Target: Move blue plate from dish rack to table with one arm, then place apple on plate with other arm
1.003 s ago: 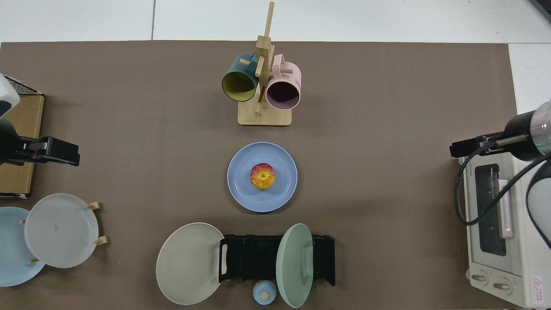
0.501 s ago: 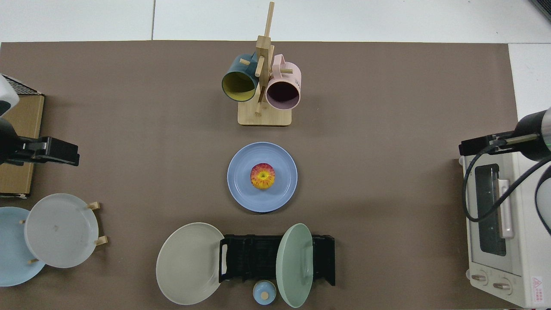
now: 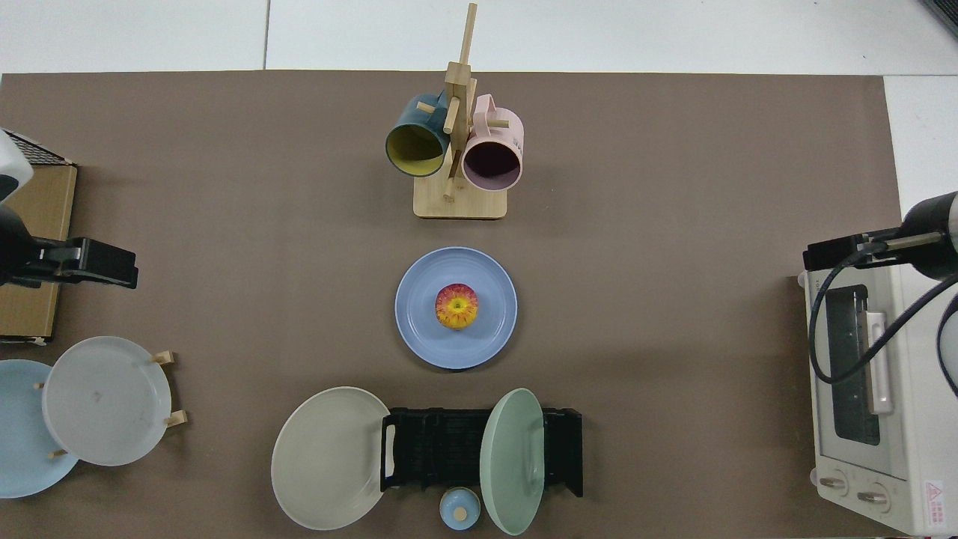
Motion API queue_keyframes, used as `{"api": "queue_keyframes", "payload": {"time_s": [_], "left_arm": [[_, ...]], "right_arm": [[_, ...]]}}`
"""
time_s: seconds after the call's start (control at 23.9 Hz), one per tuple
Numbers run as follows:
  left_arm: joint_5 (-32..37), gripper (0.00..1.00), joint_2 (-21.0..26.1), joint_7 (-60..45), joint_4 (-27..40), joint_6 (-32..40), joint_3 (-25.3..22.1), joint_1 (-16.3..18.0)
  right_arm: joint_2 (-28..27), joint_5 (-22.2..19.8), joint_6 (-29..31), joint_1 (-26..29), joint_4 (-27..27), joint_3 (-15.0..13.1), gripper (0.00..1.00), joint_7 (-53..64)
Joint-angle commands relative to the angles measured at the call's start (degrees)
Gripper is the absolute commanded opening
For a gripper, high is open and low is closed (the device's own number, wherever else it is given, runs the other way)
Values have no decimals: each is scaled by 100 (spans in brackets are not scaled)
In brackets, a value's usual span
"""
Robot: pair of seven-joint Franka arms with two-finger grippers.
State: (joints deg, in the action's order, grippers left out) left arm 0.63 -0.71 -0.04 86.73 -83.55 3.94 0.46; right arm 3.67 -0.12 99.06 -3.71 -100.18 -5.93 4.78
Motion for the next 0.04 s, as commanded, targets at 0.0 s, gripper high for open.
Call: {"api": "queue_keyframes", "payload": {"time_s": [0.0], "left_arm": [[77, 100, -8, -14, -68, 58, 1, 24]], "right_arm": [[125, -58, 26, 309, -125, 136, 100, -39]]}}
